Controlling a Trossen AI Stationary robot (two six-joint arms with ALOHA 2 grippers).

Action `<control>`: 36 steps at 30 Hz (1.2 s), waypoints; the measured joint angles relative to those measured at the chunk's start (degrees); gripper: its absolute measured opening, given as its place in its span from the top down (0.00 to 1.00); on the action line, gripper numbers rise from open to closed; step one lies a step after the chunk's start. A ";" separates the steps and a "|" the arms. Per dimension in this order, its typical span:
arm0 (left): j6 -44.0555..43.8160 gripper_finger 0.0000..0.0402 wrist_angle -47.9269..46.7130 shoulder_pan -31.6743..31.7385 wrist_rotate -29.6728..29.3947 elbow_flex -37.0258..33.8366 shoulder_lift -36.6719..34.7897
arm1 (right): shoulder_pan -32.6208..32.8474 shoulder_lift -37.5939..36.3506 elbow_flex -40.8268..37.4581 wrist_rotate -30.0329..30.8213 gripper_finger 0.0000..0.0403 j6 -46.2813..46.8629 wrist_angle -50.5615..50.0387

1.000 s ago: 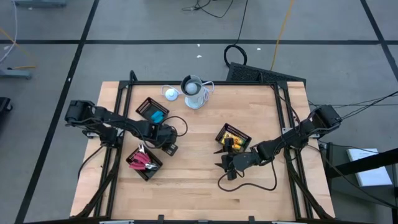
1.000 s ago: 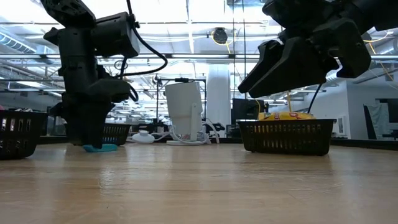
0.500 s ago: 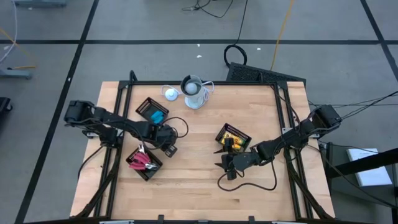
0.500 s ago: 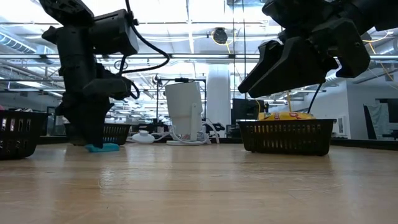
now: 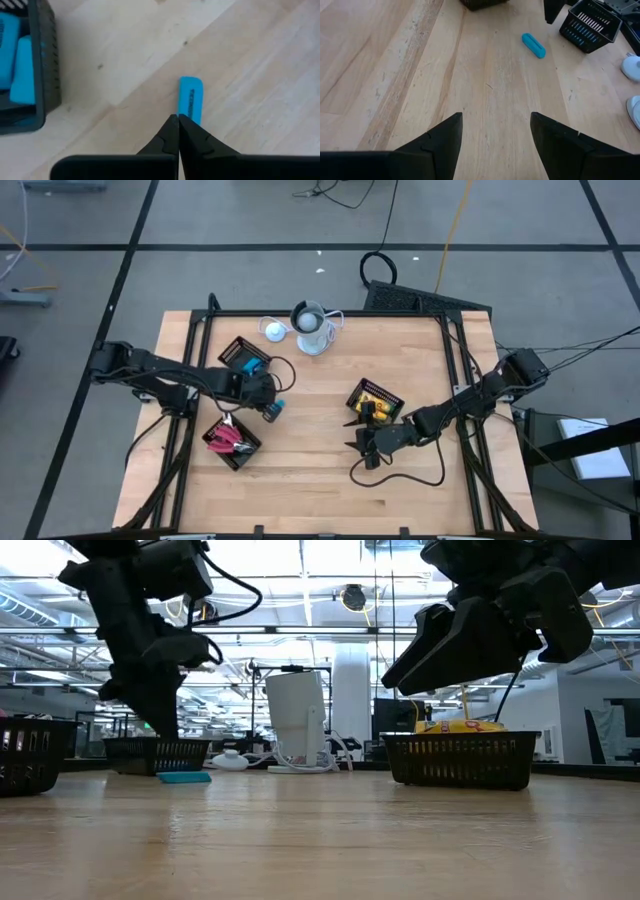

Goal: Pick & Place School Supplies
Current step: Put the blue eraser into the top black bin

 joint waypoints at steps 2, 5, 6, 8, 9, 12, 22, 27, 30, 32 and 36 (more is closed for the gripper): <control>0.27 1.00 0.75 0.04 0.04 0.04 0.11 | -0.01 0.00 0.00 0.00 0.44 -0.01 -0.02; 2.51 0.96 3.61 0.24 2.05 0.04 1.89 | -0.01 0.00 0.00 -0.02 0.44 -0.01 -0.06; 3.34 0.94 4.72 0.42 3.57 0.04 2.38 | -0.01 0.00 0.00 0.00 0.44 -0.01 -0.10; 4.63 0.87 6.82 0.74 5.94 0.09 3.32 | -0.01 0.00 0.00 -0.01 0.44 -0.01 -0.09; 5.27 0.83 7.20 0.85 6.37 0.13 3.95 | -0.01 0.00 0.00 0.00 0.44 -0.08 -0.09; 6.24 0.70 7.09 1.37 6.43 0.11 5.17 | -0.01 0.00 0.00 -0.02 0.44 -0.10 -0.19; 7.20 0.38 12.01 2.34 8.70 0.15 11.01 | -0.01 0.00 0.00 -0.02 0.44 -0.48 -0.52; 7.07 0.37 12.05 2.47 8.85 0.50 14.61 | -0.01 0.00 0.00 -0.02 0.44 -0.31 -0.59; 5.87 0.42 11.44 2.43 8.28 0.50 14.94 | -0.01 0.00 0.00 -0.02 0.44 -0.29 -0.61; 4.89 0.47 10.71 2.31 7.74 0.50 14.97 | -0.01 0.00 0.00 -0.02 0.44 -0.27 -0.60; 4.11 0.65 7.65 1.73 7.57 0.42 14.95 | -0.01 0.00 0.00 -0.02 0.44 -0.27 -0.59</control>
